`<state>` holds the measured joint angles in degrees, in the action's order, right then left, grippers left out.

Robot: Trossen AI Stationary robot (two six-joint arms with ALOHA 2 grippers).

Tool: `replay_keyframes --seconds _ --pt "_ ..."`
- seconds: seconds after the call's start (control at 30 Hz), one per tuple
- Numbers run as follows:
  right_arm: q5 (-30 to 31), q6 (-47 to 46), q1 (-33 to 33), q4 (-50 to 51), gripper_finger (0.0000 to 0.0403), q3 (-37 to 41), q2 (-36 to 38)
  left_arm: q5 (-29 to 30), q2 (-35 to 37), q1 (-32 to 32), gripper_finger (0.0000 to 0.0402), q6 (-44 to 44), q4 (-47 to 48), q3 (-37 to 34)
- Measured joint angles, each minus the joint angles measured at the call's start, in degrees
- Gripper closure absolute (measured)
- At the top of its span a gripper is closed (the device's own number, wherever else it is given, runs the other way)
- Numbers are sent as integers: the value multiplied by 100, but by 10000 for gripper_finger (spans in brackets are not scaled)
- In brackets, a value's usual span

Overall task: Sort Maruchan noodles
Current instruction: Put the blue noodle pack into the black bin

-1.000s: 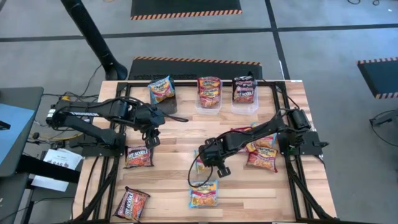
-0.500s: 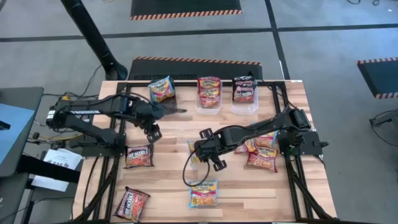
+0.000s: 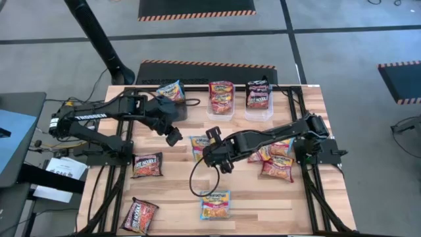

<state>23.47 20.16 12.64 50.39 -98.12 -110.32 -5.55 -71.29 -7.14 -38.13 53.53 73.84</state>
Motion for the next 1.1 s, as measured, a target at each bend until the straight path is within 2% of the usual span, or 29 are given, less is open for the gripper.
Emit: replay_keyframes --seconds 0.13,0.47,0.63,0.83,1.1 --pt "418 254 64 -78 397 -18 4 -154 0 0 214 -31 -300 0" --pt "1523 914 320 -873 399 -18 4 -167 0 0 214 -68 -349 0" --pt "1605 1053 345 -1118 399 -18 6 -174 0 0 214 -74 -351 0" --pt "2023 1223 363 -1313 398 -18 9 -311 0 0 214 -70 -351 0" --pt "2021 1431 387 -1760 398 -18 9 -320 0 0 214 -53 -351 0"
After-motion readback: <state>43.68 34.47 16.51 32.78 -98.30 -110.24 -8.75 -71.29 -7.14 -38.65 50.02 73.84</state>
